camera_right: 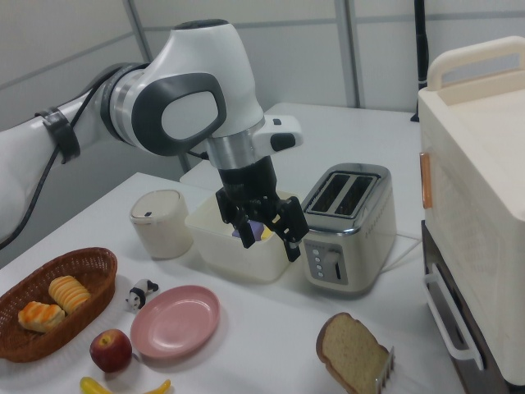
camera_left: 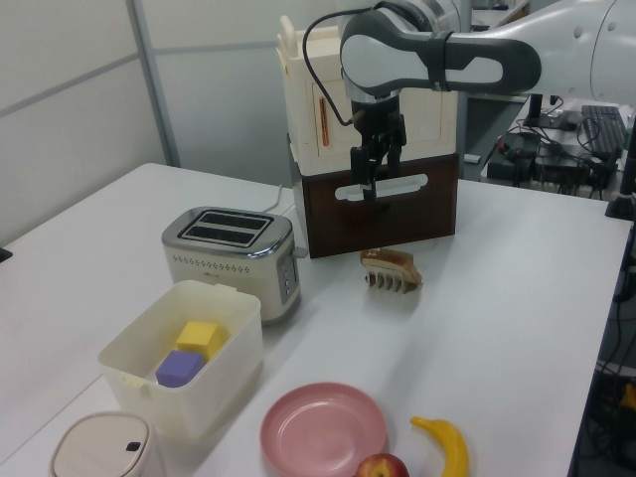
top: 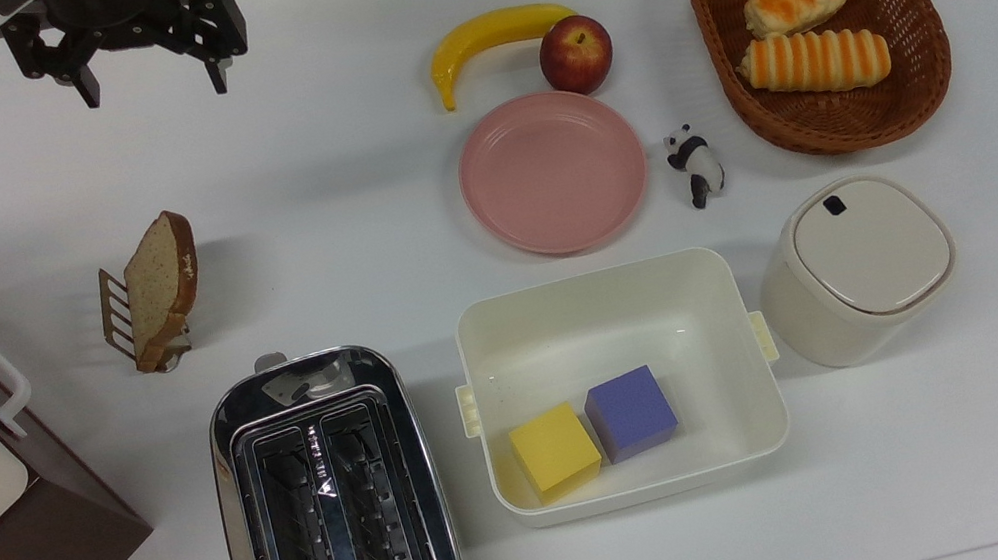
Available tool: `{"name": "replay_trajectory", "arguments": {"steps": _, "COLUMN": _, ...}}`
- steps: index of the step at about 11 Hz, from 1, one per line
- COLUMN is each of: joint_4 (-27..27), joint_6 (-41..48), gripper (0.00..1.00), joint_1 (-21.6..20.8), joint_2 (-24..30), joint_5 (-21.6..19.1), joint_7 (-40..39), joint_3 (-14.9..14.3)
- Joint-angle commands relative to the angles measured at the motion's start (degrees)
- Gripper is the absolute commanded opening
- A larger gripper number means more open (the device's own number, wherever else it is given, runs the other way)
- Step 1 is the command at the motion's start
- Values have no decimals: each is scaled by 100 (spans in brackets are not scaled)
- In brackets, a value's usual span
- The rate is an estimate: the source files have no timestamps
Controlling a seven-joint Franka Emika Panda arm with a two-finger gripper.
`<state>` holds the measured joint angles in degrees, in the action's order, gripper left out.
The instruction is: Put the bread in the toaster
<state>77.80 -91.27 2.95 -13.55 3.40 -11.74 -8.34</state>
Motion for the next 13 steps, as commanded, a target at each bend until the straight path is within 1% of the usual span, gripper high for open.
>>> {"name": "replay_trajectory", "arguments": {"steps": 1, "joint_4": 121, "joint_6": -4, "gripper": 100, "joint_1": -40, "joint_2": 151, "joint_5": 90, "joint_7": -109, "joint_3": -36}}
{"name": "replay_trajectory", "arguments": {"steps": 12, "joint_4": 121, "joint_6": 66, "gripper": 100, "joint_1": -14, "joint_2": 195, "joint_5": 90, "joint_7": -109, "joint_3": -54}}
{"name": "replay_trajectory", "arguments": {"steps": 13, "joint_4": 138, "joint_6": 49, "gripper": 100, "joint_1": -5, "joint_2": 177, "joint_5": 90, "joint_7": -101, "joint_3": -88}}
